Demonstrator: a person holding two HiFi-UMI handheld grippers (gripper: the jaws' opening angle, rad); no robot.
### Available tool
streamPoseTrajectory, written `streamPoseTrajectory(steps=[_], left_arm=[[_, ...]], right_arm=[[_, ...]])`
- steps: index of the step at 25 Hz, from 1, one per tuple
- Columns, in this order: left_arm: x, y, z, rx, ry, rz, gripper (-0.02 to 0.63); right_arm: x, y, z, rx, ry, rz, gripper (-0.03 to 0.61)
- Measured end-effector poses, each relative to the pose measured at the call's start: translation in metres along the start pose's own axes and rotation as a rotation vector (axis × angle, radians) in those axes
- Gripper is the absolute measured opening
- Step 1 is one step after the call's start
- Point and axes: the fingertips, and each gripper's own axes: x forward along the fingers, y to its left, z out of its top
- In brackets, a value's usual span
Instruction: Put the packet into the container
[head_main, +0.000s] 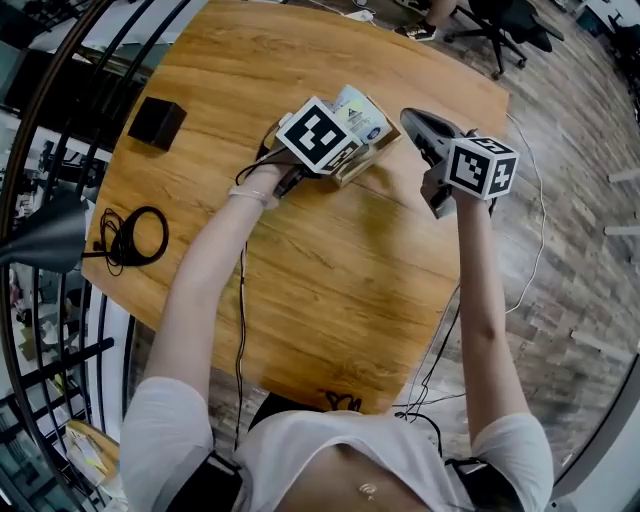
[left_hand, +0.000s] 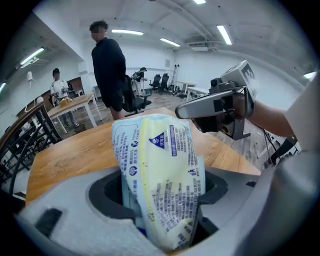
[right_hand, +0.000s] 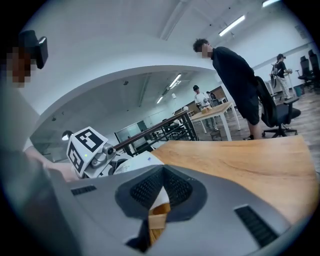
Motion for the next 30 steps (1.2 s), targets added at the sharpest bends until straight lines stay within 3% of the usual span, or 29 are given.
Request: streamPoseTrajectory(steps=[6, 13, 22, 30], left_arm=[[0.027, 0.003, 0.004, 0.023, 0.089, -0.020, 0.334], [0.055, -0.005, -0.022, 0.062, 0.182, -0.029, 0.336], [0.058, 0.002, -0.017, 0.040, 0.137, -0.015, 0.350], [0.035, 0.002, 0.009, -0.016, 0.054, -0.019, 0.388]], right_arm=[[0.000, -0.013, -0.016, 0.027, 0.005, -0.020, 0.011], [-0.003, -0.021, -0.022, 0.061, -0.013, -0.039, 0.011], [-0.006, -0.028, -0.026, 0.074, -0.017, -0.064, 0.011], [-0.009, -0.028, -0.022, 0.087, -0.036, -0.062, 0.011]])
